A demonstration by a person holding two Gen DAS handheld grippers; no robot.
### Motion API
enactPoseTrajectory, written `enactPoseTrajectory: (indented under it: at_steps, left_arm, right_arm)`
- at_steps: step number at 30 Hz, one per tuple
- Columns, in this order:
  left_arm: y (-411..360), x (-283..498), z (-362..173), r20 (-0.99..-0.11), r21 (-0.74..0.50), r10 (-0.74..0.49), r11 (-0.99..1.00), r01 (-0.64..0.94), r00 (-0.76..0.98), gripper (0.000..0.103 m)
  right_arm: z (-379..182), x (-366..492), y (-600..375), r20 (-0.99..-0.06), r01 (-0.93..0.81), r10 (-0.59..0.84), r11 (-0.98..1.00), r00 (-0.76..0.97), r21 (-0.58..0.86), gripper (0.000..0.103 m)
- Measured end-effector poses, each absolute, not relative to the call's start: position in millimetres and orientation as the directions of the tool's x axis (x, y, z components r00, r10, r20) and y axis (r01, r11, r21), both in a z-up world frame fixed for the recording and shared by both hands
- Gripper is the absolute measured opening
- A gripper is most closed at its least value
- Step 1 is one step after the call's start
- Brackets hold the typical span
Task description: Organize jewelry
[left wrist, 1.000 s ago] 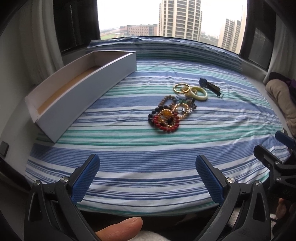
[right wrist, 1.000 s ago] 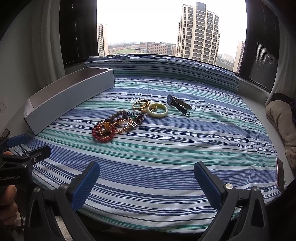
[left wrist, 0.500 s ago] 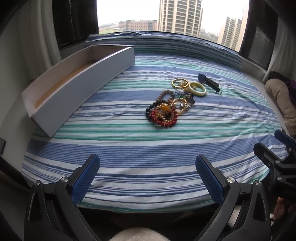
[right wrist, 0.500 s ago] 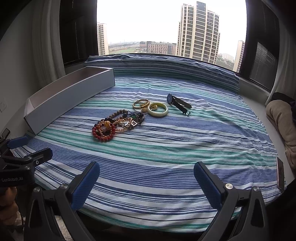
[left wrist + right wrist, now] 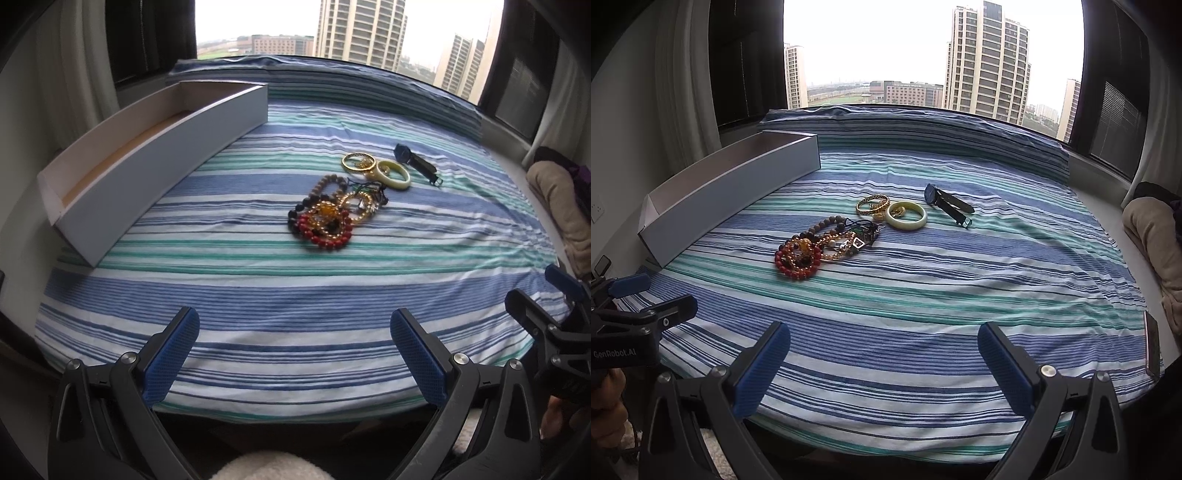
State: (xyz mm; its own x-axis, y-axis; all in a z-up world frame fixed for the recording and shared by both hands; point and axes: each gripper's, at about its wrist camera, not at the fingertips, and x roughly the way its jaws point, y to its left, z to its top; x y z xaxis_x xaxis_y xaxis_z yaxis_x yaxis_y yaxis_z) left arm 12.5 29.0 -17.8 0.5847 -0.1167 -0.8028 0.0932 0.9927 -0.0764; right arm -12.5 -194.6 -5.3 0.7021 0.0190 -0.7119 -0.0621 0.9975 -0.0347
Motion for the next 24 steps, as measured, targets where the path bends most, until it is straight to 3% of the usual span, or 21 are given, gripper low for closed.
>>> enactPoseTrajectory:
  at_steps: [12, 24]
  left_arm:
    - [31, 29, -13, -0.798, -0.129, -0.196, 0.979, 0.158, 0.570, 0.103]
    - [26, 41, -14, -0.818, -0.093, -0.160, 0.985, 0.148, 0.552, 0.103]
  right_arm:
    - [-6, -12, -193, -0.712, -0.069, 0.023, 0.997, 0.702, -0.036, 0.103]
    - [-10, -5, -202, -0.727, -0.046, 0.017, 0.999, 0.687, -0.020, 0.103]
